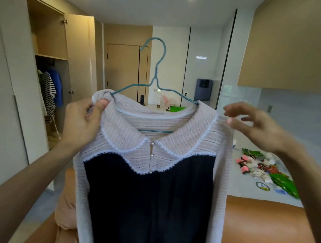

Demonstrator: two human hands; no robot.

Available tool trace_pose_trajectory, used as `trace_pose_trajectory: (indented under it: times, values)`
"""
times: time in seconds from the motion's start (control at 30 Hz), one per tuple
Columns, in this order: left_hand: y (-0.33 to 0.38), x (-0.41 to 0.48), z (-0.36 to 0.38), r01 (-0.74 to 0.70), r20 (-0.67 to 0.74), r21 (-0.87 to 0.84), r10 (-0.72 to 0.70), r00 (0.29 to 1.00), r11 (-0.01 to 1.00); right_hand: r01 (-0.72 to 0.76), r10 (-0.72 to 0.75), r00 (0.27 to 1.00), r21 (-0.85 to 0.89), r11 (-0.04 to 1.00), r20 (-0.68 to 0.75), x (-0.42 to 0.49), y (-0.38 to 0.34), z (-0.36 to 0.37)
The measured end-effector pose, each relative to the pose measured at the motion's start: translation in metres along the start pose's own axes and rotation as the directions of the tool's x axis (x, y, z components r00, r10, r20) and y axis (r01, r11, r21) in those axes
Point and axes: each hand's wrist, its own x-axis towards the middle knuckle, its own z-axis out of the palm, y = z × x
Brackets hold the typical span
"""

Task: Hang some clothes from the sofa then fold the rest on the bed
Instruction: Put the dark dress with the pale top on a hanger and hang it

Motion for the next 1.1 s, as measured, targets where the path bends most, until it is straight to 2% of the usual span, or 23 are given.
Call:
trace_pose_trajectory:
  times: [0.13, 0.27, 0.33, 0.4, 0.5, 0.57, 0.63, 0.77, 0.87, 1.03, 1.1]
  values:
    - [0.007, -0.001, 0.002, -0.002, 0.033, -0.047, 0.003, 0.999, 0.999, 0.03, -0.032, 0.991, 0.015, 0.999, 0.128, 0.019, -0.035, 0.02]
    - [0.004, 0.0, -0.012, 0.007, 0.113, -0.08, 0.002, 0.994, 0.997, -0.109, 0.057, 0.975, 0.234, 0.966, 0.217, 0.03, -0.043, 0.043]
    - [0.001, -0.001, -0.02, 0.009, 0.163, -0.067, 0.002, 0.987, 0.998, -0.187, 0.123, 0.95, 0.207, 0.96, 0.289, 0.029, -0.045, 0.057]
    - [-0.005, -0.003, -0.031, 0.011, 0.222, -0.078, 0.007, 0.975, 0.997, -0.19, 0.113, 0.933, 0.203, 0.961, 0.341, 0.028, -0.048, 0.072]
    - [-0.023, -0.005, -0.051, 0.067, 0.375, -0.125, -0.015, 0.927, 0.99, -0.201, 0.106, 0.951, 0.321, 0.926, 0.29, 0.027, -0.053, 0.091]
    - [-0.034, -0.009, -0.065, 0.092, 0.427, -0.132, -0.027, 0.904, 0.987, -0.226, 0.122, 0.958, 0.422, 0.878, 0.26, 0.027, -0.062, 0.101]
    - [-0.044, -0.011, -0.077, 0.092, 0.371, -0.121, -0.041, 0.928, 0.988, -0.279, 0.137, 0.94, 0.476, 0.834, 0.311, 0.028, -0.069, 0.11]
    - [-0.058, -0.013, -0.102, 0.121, 0.25, -0.085, -0.096, 0.964, 0.989, -0.329, 0.18, 0.922, 0.453, 0.829, 0.341, 0.024, -0.073, 0.117]
    - [-0.045, -0.016, -0.125, 0.129, 0.27, -0.096, -0.099, 0.958, 0.987, -0.266, 0.066, 0.921, 0.496, 0.826, 0.384, 0.022, -0.082, 0.125]
    - [-0.008, -0.011, -0.165, 0.217, 0.43, -0.008, -0.193, 0.882, 0.976, -0.148, -0.007, 0.972, 0.64, 0.754, 0.234, 0.034, -0.101, 0.128]
    - [0.007, -0.01, -0.185, 0.291, 0.422, 0.039, -0.28, 0.863, 0.956, -0.101, -0.041, 0.98, 0.662, 0.743, 0.195, 0.041, -0.107, 0.12]
